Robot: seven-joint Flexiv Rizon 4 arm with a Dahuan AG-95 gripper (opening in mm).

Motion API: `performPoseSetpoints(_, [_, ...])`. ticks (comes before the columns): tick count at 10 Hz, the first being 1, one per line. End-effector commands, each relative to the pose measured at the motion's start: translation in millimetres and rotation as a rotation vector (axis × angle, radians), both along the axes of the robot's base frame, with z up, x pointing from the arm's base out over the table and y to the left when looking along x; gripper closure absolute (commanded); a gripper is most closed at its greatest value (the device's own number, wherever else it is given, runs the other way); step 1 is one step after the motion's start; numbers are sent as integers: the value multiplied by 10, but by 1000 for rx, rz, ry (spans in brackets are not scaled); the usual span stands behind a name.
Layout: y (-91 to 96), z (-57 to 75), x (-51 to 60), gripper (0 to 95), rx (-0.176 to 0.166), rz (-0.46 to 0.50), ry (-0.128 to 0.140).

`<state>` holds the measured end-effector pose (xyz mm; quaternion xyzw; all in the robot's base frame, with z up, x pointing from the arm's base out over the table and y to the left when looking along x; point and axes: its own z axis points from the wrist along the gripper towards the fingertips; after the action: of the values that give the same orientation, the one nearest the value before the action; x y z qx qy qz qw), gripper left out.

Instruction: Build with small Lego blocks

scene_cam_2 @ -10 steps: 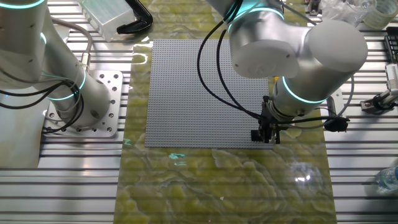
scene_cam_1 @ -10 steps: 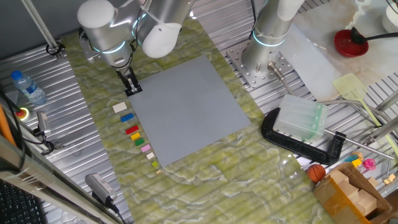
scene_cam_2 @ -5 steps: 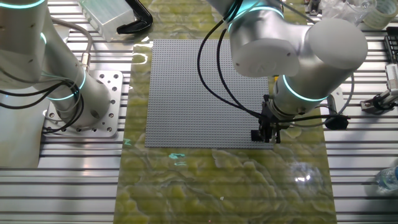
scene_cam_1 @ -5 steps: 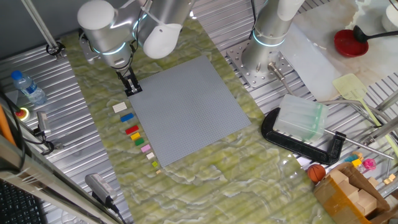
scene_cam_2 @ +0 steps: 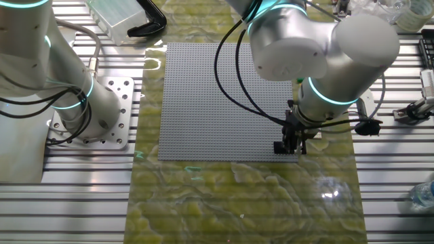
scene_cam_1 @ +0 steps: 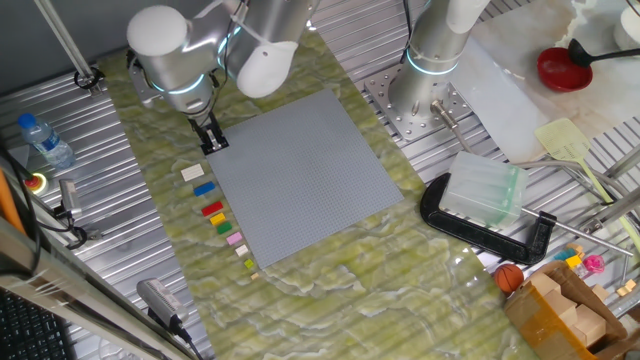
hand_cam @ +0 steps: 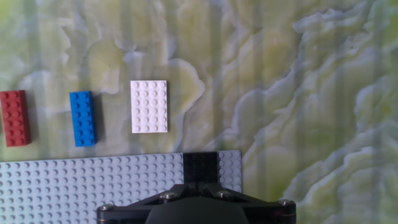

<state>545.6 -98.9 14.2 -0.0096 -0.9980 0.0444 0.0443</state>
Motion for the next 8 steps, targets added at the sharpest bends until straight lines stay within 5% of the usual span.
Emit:
performPoseSetpoints(1, [-58, -736, -62, 950, 9, 4, -3])
performPoseSetpoints(8, [-88, -620, -66, 950, 32, 1, -4])
